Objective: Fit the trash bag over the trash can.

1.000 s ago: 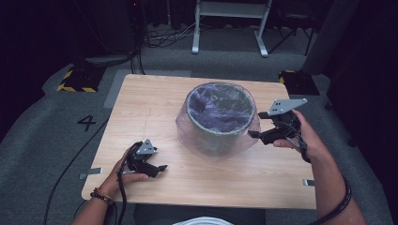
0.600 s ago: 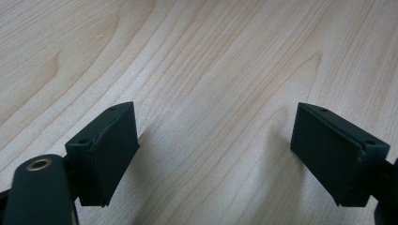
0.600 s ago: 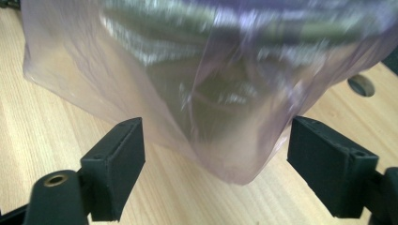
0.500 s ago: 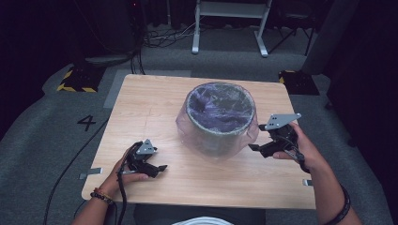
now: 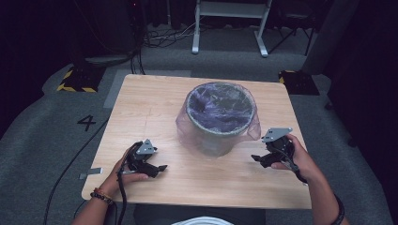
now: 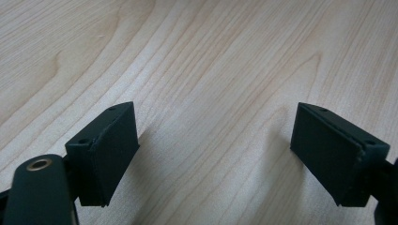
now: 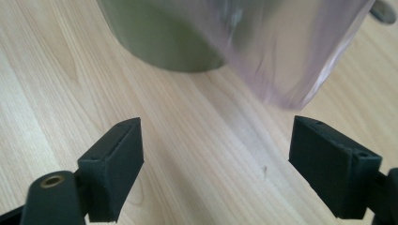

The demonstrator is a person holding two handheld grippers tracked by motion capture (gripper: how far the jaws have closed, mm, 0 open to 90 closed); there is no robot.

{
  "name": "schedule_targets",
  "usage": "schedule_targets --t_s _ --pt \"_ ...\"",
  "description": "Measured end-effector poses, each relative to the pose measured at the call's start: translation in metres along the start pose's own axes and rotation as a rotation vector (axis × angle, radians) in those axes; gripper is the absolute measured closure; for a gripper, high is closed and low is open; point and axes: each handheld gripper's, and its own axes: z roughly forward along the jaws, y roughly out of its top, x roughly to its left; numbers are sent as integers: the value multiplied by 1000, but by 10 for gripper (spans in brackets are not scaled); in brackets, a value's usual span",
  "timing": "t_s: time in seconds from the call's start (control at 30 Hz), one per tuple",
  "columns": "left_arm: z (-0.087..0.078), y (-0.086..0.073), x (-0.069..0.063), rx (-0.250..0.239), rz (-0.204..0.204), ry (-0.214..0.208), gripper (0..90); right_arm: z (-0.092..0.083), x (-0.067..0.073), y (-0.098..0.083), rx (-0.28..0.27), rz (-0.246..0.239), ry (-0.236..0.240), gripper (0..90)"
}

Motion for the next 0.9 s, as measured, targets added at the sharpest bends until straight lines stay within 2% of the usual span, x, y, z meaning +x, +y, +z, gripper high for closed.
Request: schedule_targets --t_s 0.23,0.47,0.67,0.9 --pt "0 0 0 -1 0 0 152 14 0 -19 9 31 -4 182" --pt "0 0 0 -1 0 0 151 30 1 -37 50 59 5 180" --pt "0 0 0 -1 0 -1 151 35 5 -49 56 60 7 178" --pt "0 0 0 -1 0 -1 151 35 6 -67 -3 116 10 166"
